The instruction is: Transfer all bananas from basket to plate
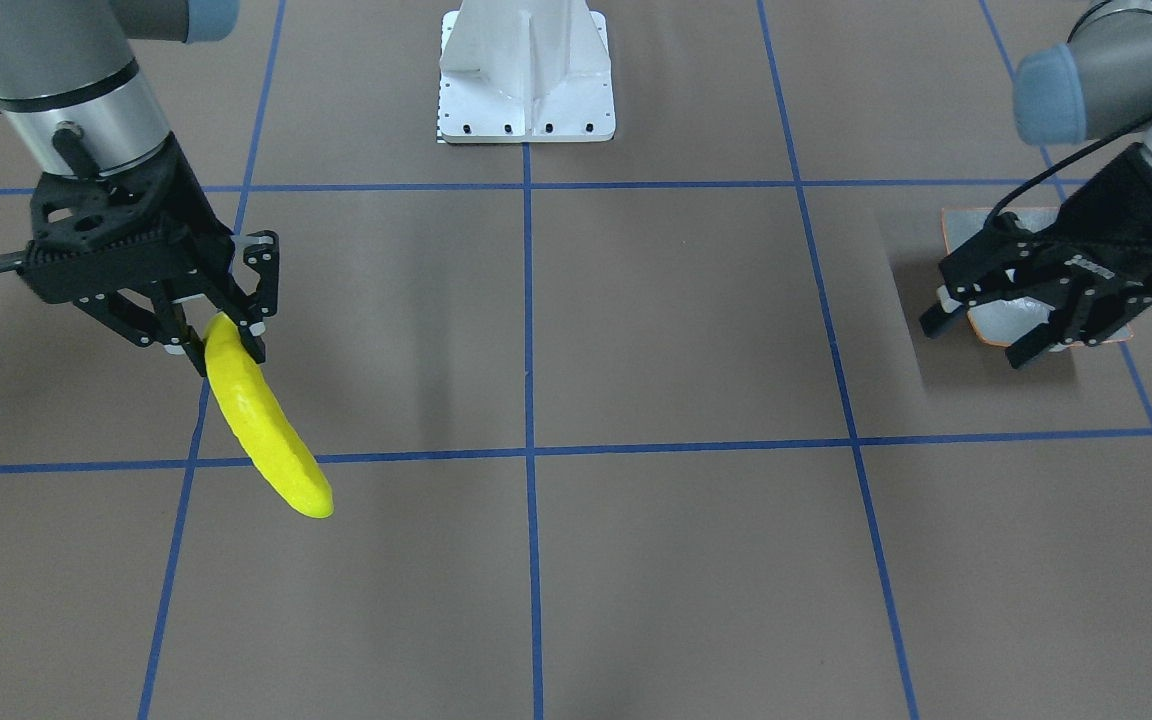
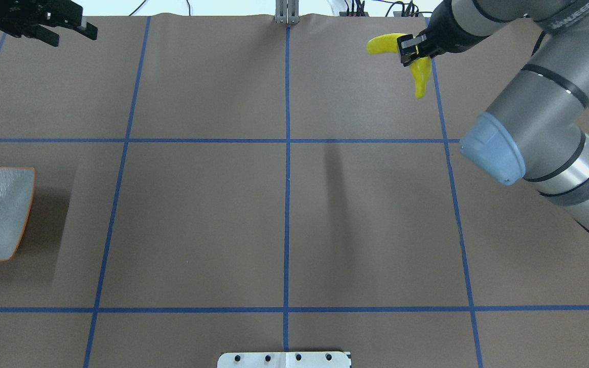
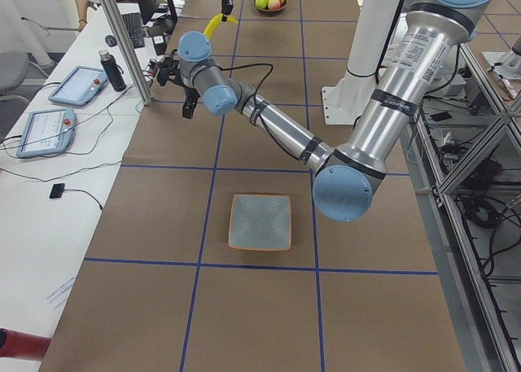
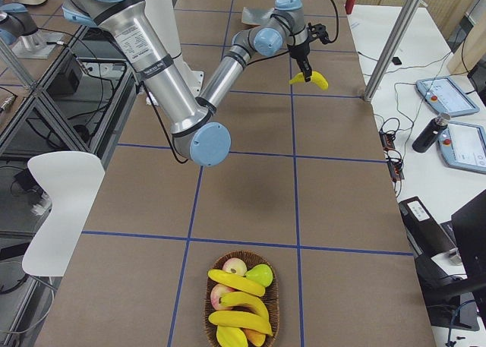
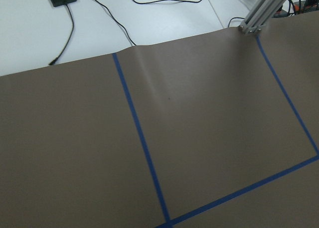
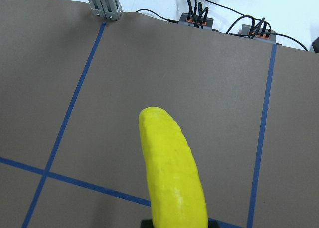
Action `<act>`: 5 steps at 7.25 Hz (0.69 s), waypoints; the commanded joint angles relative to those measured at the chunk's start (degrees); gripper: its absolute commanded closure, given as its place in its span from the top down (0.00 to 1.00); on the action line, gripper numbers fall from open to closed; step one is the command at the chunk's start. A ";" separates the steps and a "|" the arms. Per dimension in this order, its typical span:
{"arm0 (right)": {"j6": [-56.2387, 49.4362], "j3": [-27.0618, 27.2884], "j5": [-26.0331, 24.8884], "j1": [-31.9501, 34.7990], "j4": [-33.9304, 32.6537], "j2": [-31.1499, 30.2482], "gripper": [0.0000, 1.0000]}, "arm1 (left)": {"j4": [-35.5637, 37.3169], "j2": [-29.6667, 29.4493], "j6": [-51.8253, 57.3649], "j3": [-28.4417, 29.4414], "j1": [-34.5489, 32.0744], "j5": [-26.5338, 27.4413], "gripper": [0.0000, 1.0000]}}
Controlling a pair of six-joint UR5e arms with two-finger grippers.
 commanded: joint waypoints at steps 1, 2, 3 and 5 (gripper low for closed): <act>0.12 0.20 -12.19 -7.71 0.11 3.47 0.00 | -0.34 -4.33 -20.43 -0.76 4.45 0.43 1.00; -0.93 0.20 -18.08 -11.05 0.11 5.40 0.00 | -0.26 -6.70 -25.72 0.73 5.42 0.78 1.00; -6.07 0.29 -22.66 -13.35 1.07 6.47 0.00 | -0.26 -8.73 -31.61 2.74 5.87 0.78 1.00; -12.10 -0.41 -28.57 -18.36 6.95 6.92 0.00 | -0.26 -11.89 -42.60 5.30 5.96 0.78 1.00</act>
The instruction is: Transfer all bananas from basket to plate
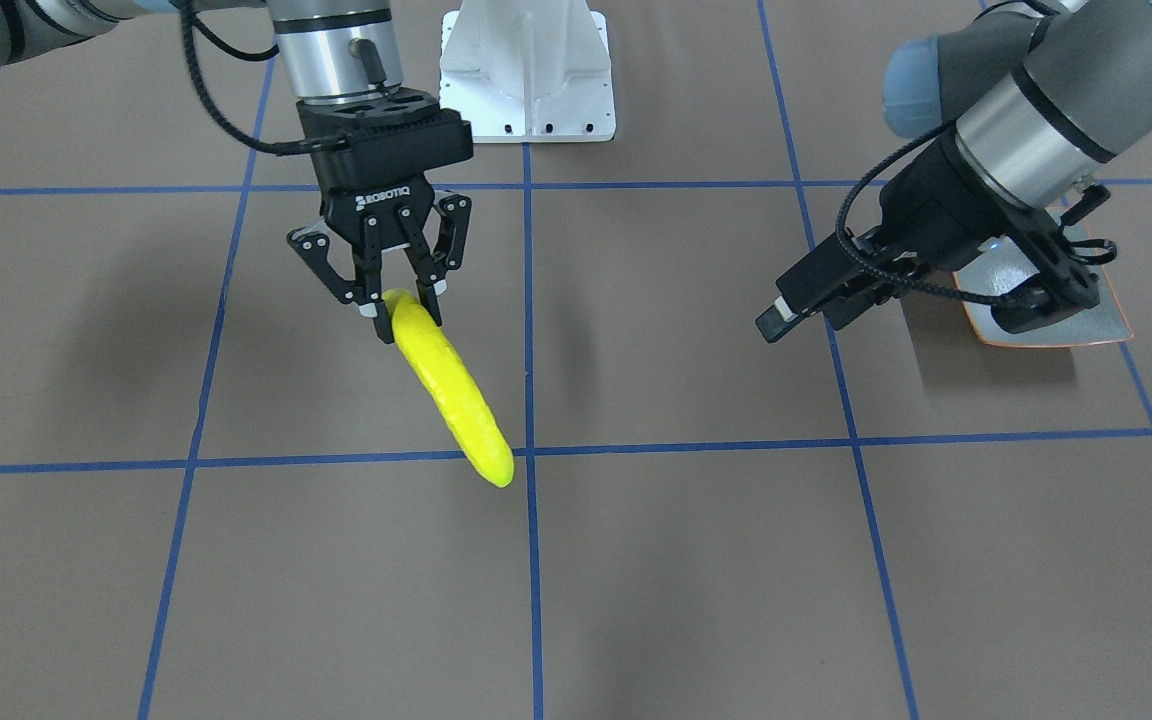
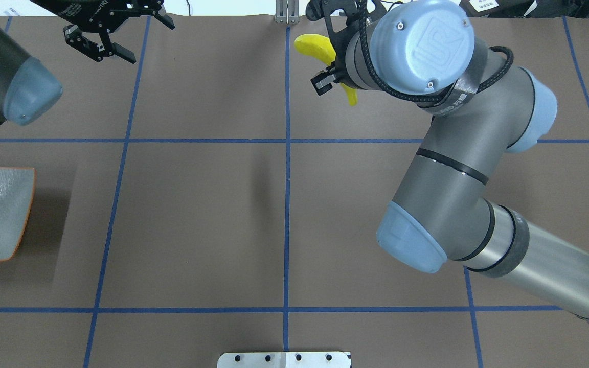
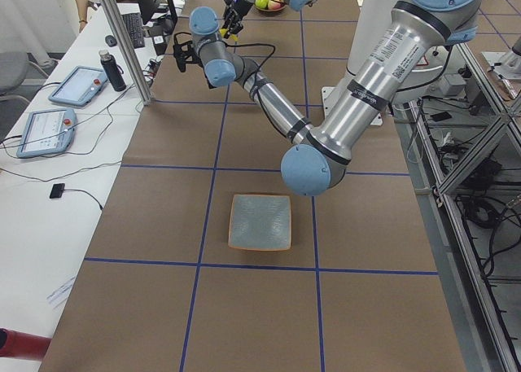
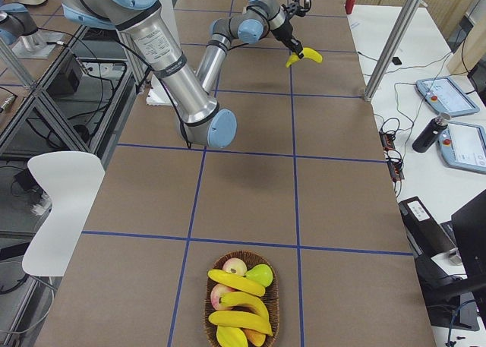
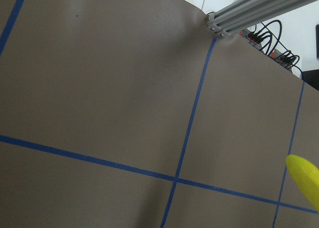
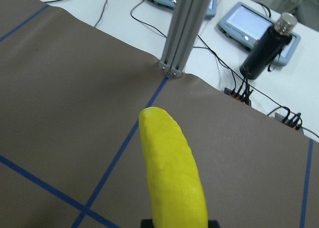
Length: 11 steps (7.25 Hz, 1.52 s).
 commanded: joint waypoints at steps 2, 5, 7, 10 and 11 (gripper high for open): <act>-2.95 -1.33 -7.81 -6.65 5.63 1.84 0.00 | -0.78 -4.42 -13.47 3.24 2.28 1.06 1.00; -2.86 -2.04 -12.82 -10.17 7.29 2.56 0.00 | -3.16 -7.06 -18.76 6.05 4.31 2.83 1.00; -2.86 -2.04 -14.93 -11.23 8.08 2.73 0.00 | -3.16 -7.06 -18.85 6.14 5.10 2.92 1.00; -2.86 -2.04 -15.03 -11.32 8.53 3.61 0.00 | -3.16 -7.15 -18.76 6.06 6.59 2.92 1.00; -2.86 -2.04 -14.94 -11.32 8.53 3.87 0.00 | -3.25 -7.15 -18.76 5.97 7.73 2.92 1.00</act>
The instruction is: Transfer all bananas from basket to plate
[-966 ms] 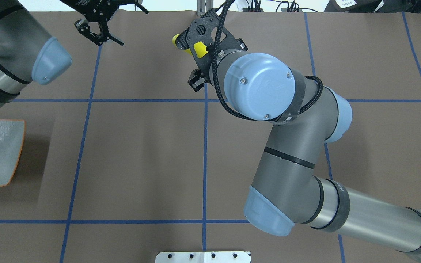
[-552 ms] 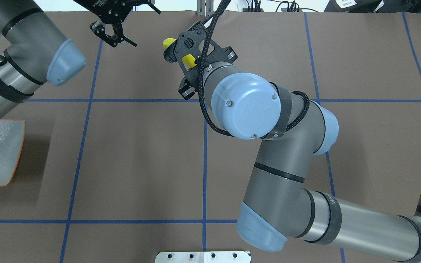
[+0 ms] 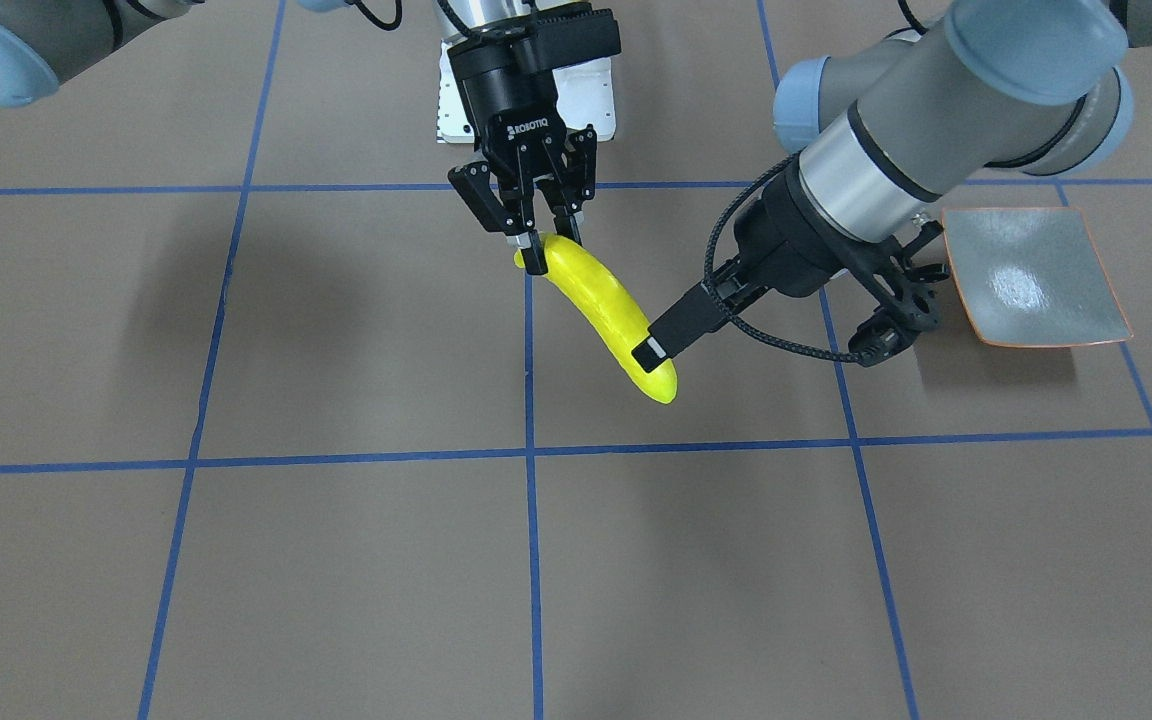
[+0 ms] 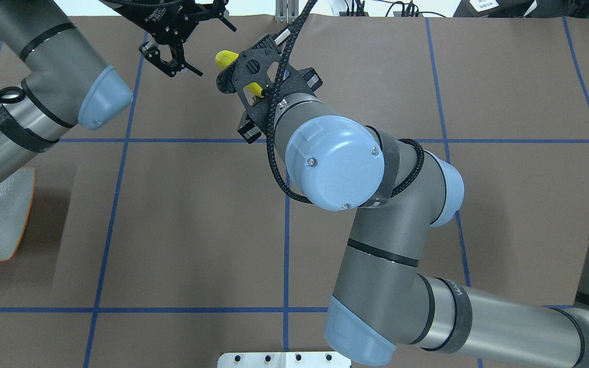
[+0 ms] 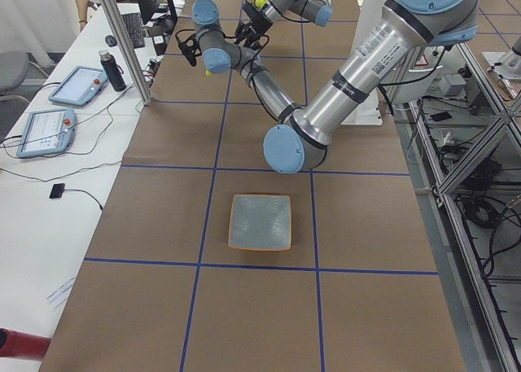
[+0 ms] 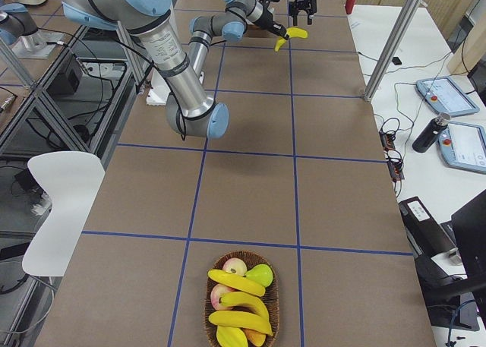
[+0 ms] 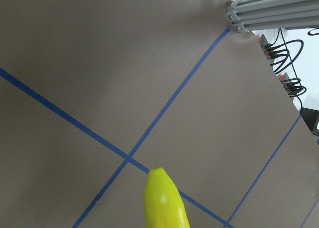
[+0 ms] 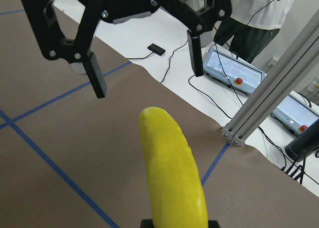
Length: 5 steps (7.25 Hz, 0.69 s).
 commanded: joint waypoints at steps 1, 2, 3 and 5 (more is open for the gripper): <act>0.09 -0.04 -0.68 -0.03 0.21 0.37 0.00 | -0.24 0.08 0.04 -0.27 2.04 0.02 1.00; 0.00 -0.04 -0.95 -0.12 0.99 0.28 0.00 | -0.59 0.08 0.04 -0.27 2.48 0.02 1.00; 0.00 -0.04 -0.95 -0.12 1.09 0.28 0.00 | -0.94 0.08 -0.05 -0.36 2.57 0.02 1.00; 0.09 -0.13 -0.95 -0.29 1.35 0.20 0.00 | -1.03 0.17 -0.05 -0.54 2.49 0.02 0.73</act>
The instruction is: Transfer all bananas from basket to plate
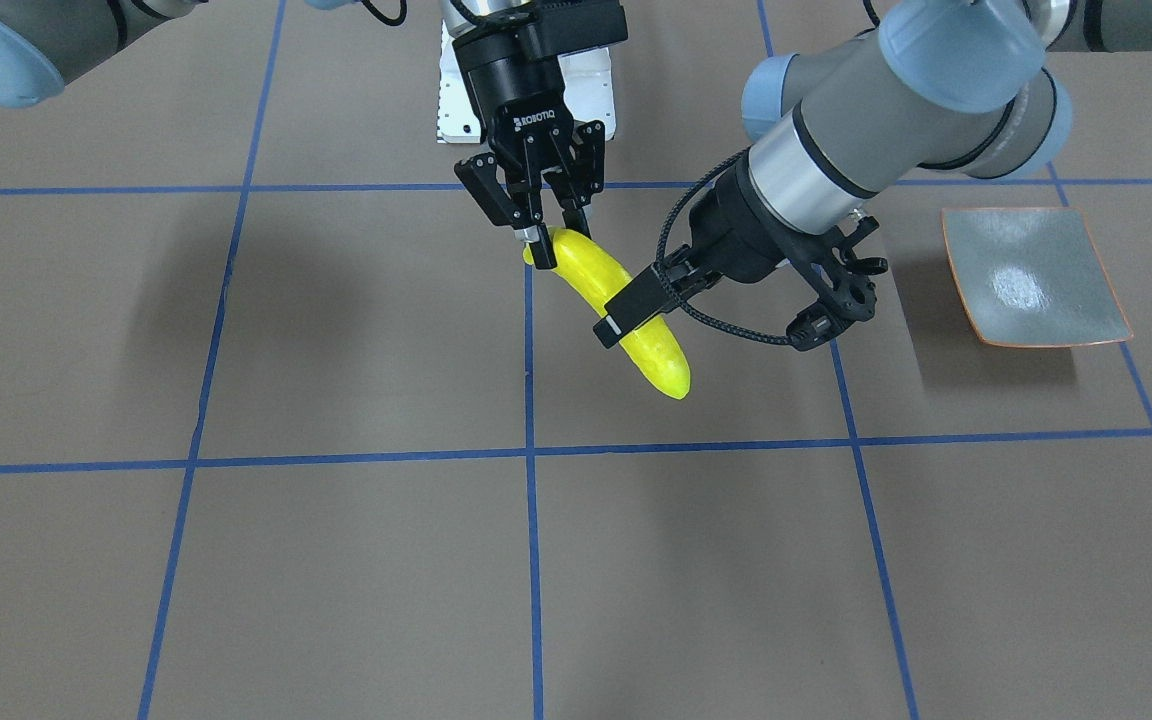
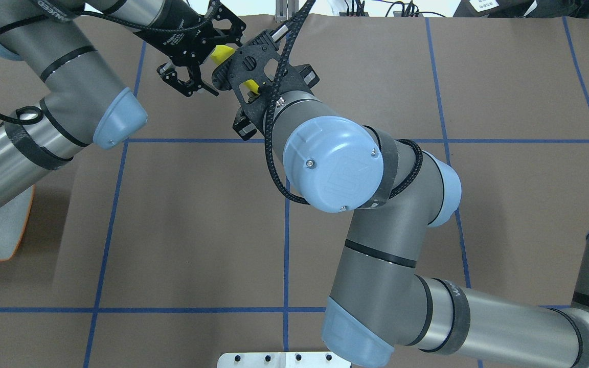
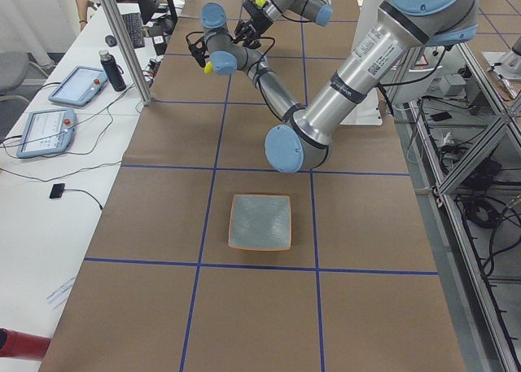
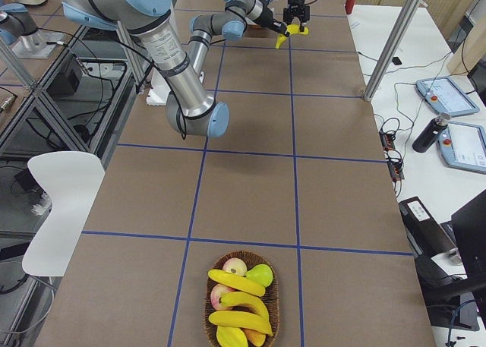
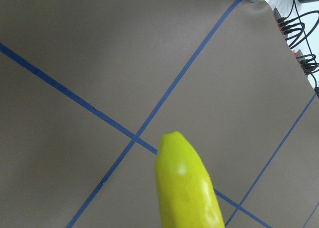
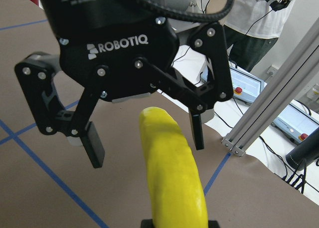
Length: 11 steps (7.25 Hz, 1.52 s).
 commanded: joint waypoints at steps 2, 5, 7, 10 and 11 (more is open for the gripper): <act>0.03 -0.03 -0.02 -0.53 0.67 -0.25 0.00 | -0.92 0.12 -0.01 -0.15 -0.10 0.09 0.08; 3.09 -0.21 -0.11 -1.23 4.95 -0.69 0.65 | -1.71 0.12 0.08 -0.06 -0.37 0.26 0.00; 5.57 0.14 0.41 -1.15 4.98 -0.60 1.00 | -1.63 0.30 0.16 0.03 -0.72 1.67 0.00; 9.69 0.41 11.44 4.63 4.98 -1.30 1.00 | -1.63 1.96 1.04 -0.06 -3.78 1.58 0.00; 11.35 0.41 13.84 6.57 4.98 -2.78 1.00 | -1.71 3.71 1.22 -0.49 -5.27 1.23 0.00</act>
